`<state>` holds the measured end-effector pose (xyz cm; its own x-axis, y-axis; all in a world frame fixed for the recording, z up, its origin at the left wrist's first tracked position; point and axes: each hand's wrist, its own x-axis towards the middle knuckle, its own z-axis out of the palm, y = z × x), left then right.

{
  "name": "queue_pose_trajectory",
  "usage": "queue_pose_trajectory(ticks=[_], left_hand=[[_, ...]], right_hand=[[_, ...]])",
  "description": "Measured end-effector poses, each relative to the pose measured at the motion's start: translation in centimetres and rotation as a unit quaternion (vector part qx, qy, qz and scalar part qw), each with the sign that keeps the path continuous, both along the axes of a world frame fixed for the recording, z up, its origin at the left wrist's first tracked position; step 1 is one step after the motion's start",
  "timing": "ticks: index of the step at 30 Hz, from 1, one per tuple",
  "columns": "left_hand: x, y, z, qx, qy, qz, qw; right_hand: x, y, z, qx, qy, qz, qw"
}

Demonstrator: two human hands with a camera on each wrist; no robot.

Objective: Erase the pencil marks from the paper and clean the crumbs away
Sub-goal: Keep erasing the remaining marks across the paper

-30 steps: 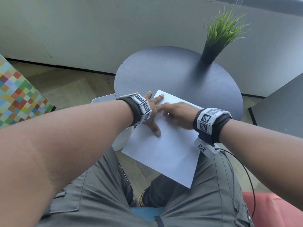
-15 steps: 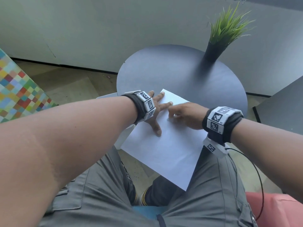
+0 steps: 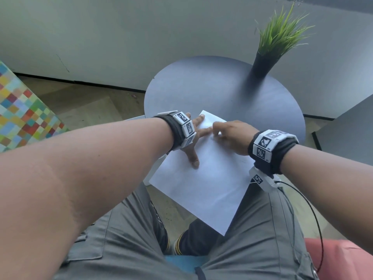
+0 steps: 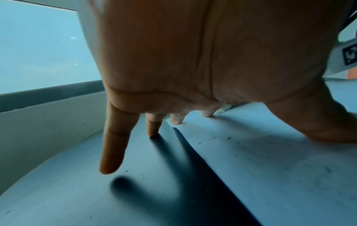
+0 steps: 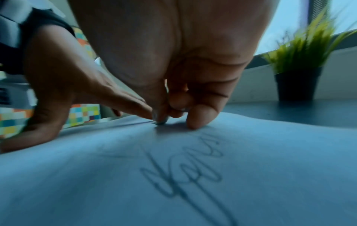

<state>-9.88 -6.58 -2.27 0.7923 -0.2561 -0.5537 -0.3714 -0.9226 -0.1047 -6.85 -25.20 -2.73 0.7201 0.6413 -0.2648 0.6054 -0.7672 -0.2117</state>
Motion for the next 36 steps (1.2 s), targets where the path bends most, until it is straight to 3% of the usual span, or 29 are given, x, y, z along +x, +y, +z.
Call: queue_pose_trajectory(ticks=[2, 6, 11, 16, 20, 22, 25, 26, 29, 31, 36], left_hand=[[-0.1, 0.0, 0.0, 0.004, -0.002, 0.002, 1.000], [0.1, 0.0, -0.1, 0.008, -0.003, 0.004, 1.000], [0.1, -0.2, 0.1, 0.003, -0.003, 0.000, 1.000], [0.1, -0.3, -0.1, 0.016, -0.005, 0.001, 1.000], [0.0, -0.4, -0.1, 0.020, -0.006, 0.009, 1.000], [-0.1, -0.4, 0.0, 0.021, -0.006, 0.009, 1.000], [0.0, -0.3, 0.1, 0.026, -0.001, 0.011, 1.000], [0.1, -0.3, 0.3, 0.033, 0.001, 0.006, 0.999], [0.7, -0.9, 1.6, 0.065, -0.013, -0.026, 0.997], [0.7, -1.6, 2.1, 0.070, -0.017, -0.033, 0.997], [-0.2, -2.4, 0.6, 0.021, -0.014, 0.023, 0.999]], right_hand=[[-0.3, 0.1, -0.2, 0.005, -0.029, -0.007, 1.000], [-2.2, 0.7, 1.0, -0.039, 0.105, 0.094, 0.989], [-1.2, 0.4, 0.2, 0.014, -0.024, -0.020, 0.999], [-3.5, 0.9, 0.8, -0.056, 0.087, 0.106, 0.989], [-2.2, 0.2, 0.8, -0.010, -0.007, -0.018, 1.000], [-2.7, 0.1, 0.6, -0.012, -0.013, -0.008, 1.000], [-3.9, -0.3, 0.4, -0.040, 0.046, 0.056, 0.997], [-3.7, -0.8, 0.4, -0.035, 0.049, 0.038, 0.997], [-2.3, -2.2, 0.6, 0.000, 0.042, -0.127, 0.991], [-1.8, -2.7, 0.5, 0.001, 0.055, -0.173, 0.983], [-1.2, -2.3, 0.3, -0.018, 0.051, -0.129, 0.990]])
